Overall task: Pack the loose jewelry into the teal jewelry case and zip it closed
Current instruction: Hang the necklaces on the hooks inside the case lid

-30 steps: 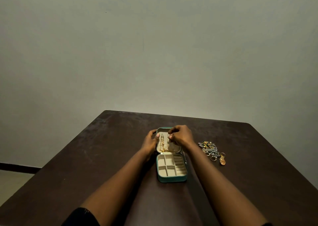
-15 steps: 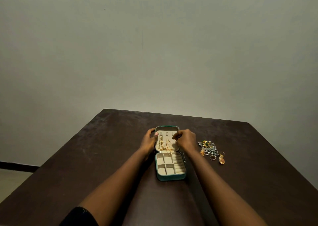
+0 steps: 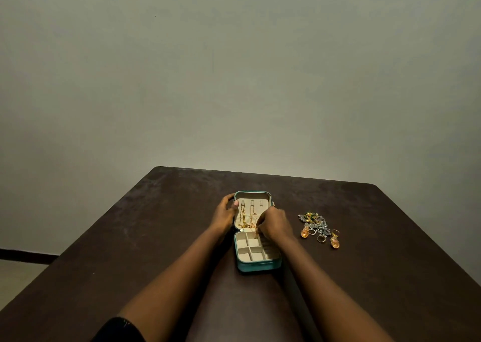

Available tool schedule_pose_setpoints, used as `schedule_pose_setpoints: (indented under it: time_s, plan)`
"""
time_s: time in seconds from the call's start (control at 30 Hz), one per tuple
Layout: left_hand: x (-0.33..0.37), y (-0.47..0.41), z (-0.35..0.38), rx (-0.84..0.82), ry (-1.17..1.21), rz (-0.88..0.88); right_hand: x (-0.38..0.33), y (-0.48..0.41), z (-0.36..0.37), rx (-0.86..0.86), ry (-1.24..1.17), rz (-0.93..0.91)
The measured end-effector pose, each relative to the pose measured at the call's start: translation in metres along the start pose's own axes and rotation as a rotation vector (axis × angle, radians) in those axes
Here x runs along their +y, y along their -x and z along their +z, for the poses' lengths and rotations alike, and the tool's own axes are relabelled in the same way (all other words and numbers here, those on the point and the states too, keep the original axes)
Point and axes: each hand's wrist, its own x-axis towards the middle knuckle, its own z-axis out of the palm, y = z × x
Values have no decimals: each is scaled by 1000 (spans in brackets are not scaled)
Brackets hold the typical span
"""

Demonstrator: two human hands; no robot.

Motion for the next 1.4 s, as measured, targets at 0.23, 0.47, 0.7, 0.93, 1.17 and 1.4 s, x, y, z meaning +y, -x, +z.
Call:
schedule_pose_setpoints:
  time_s: [0.23, 0.47, 0.7, 0.93, 1.17, 1.4]
  plan:
    - [-4, -1, -1, -20, -20, -2, -3, 0, 4, 12, -34, -17]
    - [-6, -3, -7, 21, -68, -74, -1, 4, -10, 162, -326, 63]
    - [-10, -10, -11, 96, -264, -151, 8, 7, -10, 69, -335, 150]
    - [-12, -14, -15, 111, -369, -199, 11, 5, -5, 58, -464, 218]
    - [-5, -18, -15, 169, -487, -188, 19, 4, -2, -10, -594, 267]
    - [3, -26, -9, 250, -624, -88, 49, -12, -24, 139, -674, 337]
